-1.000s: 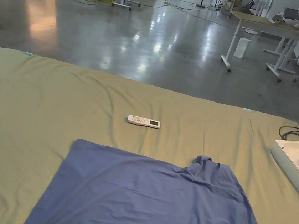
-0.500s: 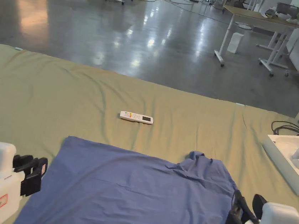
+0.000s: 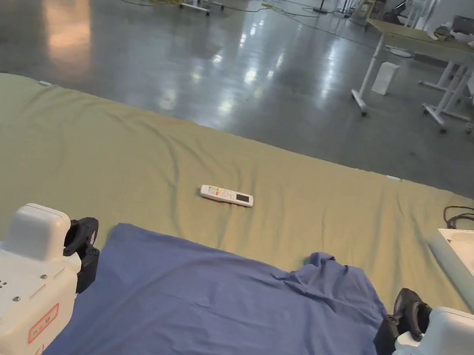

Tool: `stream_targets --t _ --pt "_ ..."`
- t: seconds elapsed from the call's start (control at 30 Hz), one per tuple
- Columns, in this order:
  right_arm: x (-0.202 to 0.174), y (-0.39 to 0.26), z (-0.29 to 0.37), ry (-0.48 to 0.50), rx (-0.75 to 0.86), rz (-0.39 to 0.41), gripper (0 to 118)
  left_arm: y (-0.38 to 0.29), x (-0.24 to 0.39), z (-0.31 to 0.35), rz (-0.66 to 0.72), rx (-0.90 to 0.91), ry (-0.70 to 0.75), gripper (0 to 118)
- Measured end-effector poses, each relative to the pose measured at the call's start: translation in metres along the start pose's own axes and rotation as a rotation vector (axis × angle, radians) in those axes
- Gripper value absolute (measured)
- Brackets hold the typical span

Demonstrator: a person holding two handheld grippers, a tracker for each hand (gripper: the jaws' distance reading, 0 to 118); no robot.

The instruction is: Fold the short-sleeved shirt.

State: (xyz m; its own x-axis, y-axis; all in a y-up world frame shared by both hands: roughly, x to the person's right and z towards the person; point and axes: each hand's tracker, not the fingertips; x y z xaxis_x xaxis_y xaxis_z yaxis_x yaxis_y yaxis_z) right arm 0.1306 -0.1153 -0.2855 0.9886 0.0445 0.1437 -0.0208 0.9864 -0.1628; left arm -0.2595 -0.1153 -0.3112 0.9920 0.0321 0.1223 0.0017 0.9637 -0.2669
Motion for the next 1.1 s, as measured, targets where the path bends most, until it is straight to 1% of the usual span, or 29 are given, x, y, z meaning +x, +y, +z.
stream_targets --t 0.1,0.23,0.4,0.47,0.5,0.53,0.57,0.6,0.67,0.77,0.87,0.93,1.03,1.1 --pt "0.0 -0.001 0.001 0.014 -0.009 0.018 0 -0.012 -0.02 0.002 0.037 -0.131 0.002 2" --pt "-0.001 -0.009 -0.001 0.03 -0.052 0.046 0 -0.039 -0.052 0.004 0.052 -0.337 0.006 2" --pt "-0.002 -0.023 -0.006 0.041 -0.113 0.036 0 -0.086 -0.088 0.0 0.145 -0.6 0.012 2" --pt "-0.003 -0.027 -0.007 0.04 -0.123 0.029 0 -0.103 -0.097 -0.005 0.18 -0.707 0.016 4" --pt "-0.003 -0.029 -0.008 0.043 -0.132 0.026 0 -0.112 -0.101 -0.008 0.192 -0.759 0.017 12" --pt "-0.004 -0.03 -0.009 0.045 -0.139 0.026 0 -0.119 -0.103 -0.01 0.191 -0.794 0.029 33" --pt "-0.005 -0.032 -0.01 0.046 -0.144 0.027 0 -0.126 -0.105 -0.012 0.2 -0.822 0.031 39" --pt "-0.005 -0.033 -0.01 0.047 -0.151 0.031 0 -0.132 -0.108 -0.013 0.217 -0.834 0.033 41" --pt "-0.007 -0.035 -0.01 0.047 -0.16 0.04 0 -0.139 -0.112 -0.015 0.264 -0.841 0.024 51" --pt "-0.008 -0.038 -0.011 0.048 -0.176 0.043 0 -0.147 -0.115 -0.023 0.299 -0.843 0.063 51" --pt "-0.008 -0.042 -0.013 0.048 -0.192 0.045 0 -0.159 -0.116 -0.036 0.32 -0.897 0.094 51" --pt "-0.008 -0.045 -0.013 0.046 -0.201 0.044 0 -0.17 -0.112 -0.043 0.298 -0.942 0.106 51" --pt "-0.007 -0.05 -0.012 0.046 -0.217 0.04 0 -0.166 -0.101 -0.042 0.278 -0.923 0.147 51" --pt "-0.006 -0.053 -0.012 0.042 -0.23 0.038 0 -0.165 -0.087 -0.041 0.187 -0.926 0.168 50"
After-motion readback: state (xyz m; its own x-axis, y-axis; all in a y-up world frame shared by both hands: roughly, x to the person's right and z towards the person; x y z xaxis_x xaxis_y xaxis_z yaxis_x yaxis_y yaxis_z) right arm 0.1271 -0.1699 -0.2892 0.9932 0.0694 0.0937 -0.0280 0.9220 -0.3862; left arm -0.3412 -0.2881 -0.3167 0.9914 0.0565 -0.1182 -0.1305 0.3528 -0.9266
